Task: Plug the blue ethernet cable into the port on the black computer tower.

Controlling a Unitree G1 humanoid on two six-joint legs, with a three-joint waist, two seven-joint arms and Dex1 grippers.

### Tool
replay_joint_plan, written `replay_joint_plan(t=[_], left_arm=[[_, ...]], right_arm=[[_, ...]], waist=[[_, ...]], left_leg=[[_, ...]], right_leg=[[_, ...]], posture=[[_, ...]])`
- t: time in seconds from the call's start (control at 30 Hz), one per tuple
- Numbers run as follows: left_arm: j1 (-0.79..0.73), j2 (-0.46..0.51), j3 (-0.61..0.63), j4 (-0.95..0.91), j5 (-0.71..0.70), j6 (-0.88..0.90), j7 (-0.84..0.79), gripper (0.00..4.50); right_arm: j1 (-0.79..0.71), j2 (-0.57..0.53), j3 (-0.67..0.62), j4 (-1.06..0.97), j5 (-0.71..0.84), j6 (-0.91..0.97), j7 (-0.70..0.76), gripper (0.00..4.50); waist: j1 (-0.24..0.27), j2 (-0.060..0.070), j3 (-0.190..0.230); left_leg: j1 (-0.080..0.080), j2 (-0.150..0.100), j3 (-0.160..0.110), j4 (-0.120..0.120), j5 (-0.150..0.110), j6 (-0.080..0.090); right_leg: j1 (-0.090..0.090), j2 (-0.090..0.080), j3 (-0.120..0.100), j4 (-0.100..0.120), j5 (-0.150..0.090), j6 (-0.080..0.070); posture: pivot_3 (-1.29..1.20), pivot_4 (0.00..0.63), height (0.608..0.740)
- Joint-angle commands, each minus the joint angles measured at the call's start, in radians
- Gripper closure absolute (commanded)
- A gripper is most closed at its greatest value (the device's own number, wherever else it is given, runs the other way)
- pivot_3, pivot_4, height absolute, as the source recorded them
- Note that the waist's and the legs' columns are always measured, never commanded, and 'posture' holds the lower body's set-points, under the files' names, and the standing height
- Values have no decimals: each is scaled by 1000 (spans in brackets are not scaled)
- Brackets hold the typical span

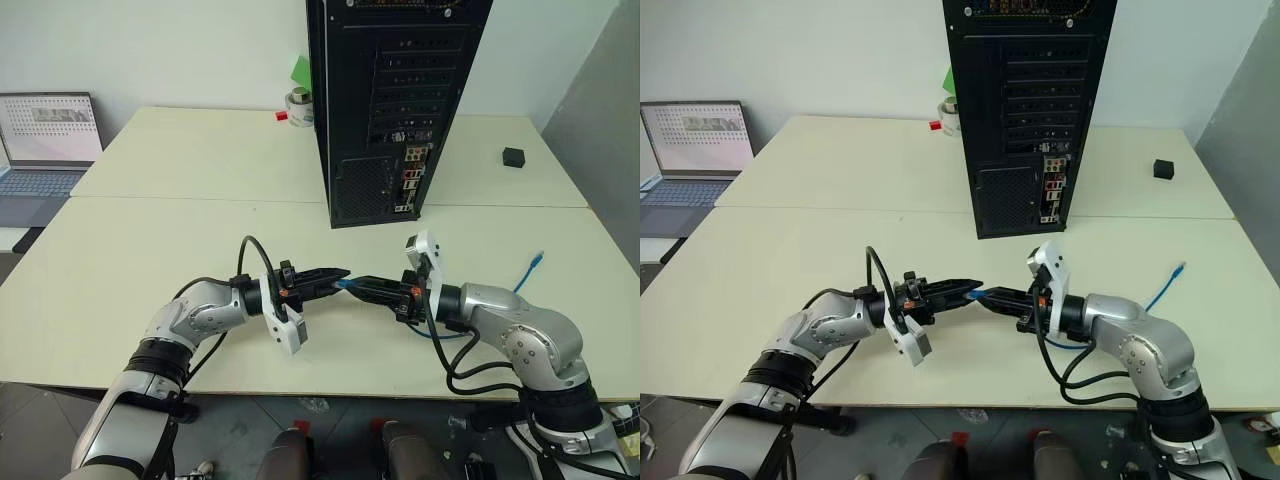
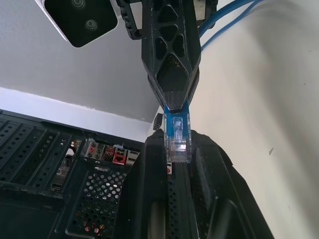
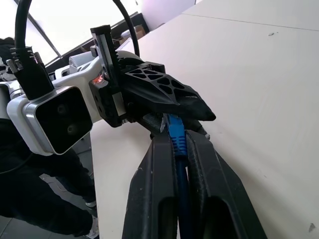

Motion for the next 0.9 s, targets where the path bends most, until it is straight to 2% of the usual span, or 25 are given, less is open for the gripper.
replay_joint_plan(t=[0.03,0.2,0.3,0.4,0.6,0.77,0.9], left_arm=[[-3,10,-34,-30,-84,8,-8,3516],[6,26,-83,-37,-215,96,-95,2557],[31,17,-92,-73,-388,281,-209,1915],[59,6,-73,-153,-504,461,-283,1335],[99,-80,16,-407,-700,967,-258,1323],[45,-169,67,-536,-736,1312,-156,1323],[3,-224,93,-596,-753,1498,-110,1323]], right_arm=[[-28,0,-7,-15,20,-10,15,4495],[-36,-12,-15,-13,23,-5,23,4497],[-39,-26,-44,-23,30,-4,14,4498],[-40,-32,-93,-33,32,-16,-17,4498],[-76,-12,-190,-19,-42,-95,-153,4498],[-139,53,-162,72,-222,-232,-330,4498],[-180,124,-131,157,-357,-315,-463,4498]], waist=[[0,0,0],[-1,0,0],[-2,0,0],[-2,0,0],[-2,0,0],[-4,0,0],[-3,0,0]], left_leg=[[0,0,0,0,0,0],[0,0,0,0,0,0],[0,0,0,0,0,0],[0,0,0,0,0,0],[-1,0,-1,0,0,0],[0,0,-1,0,0,0],[-1,0,-1,0,0,0]], right_leg=[[0,0,0,0,0,0],[0,0,0,0,0,0],[0,0,0,0,0,0],[0,0,0,0,0,0],[0,0,0,0,0,0],[0,1,0,0,0,0],[-1,1,1,0,0,0]], posture=[[0,150,740],[0,150,740],[0,150,740],[0,150,740],[0,150,740],[0,150,740],[0,150,740]])
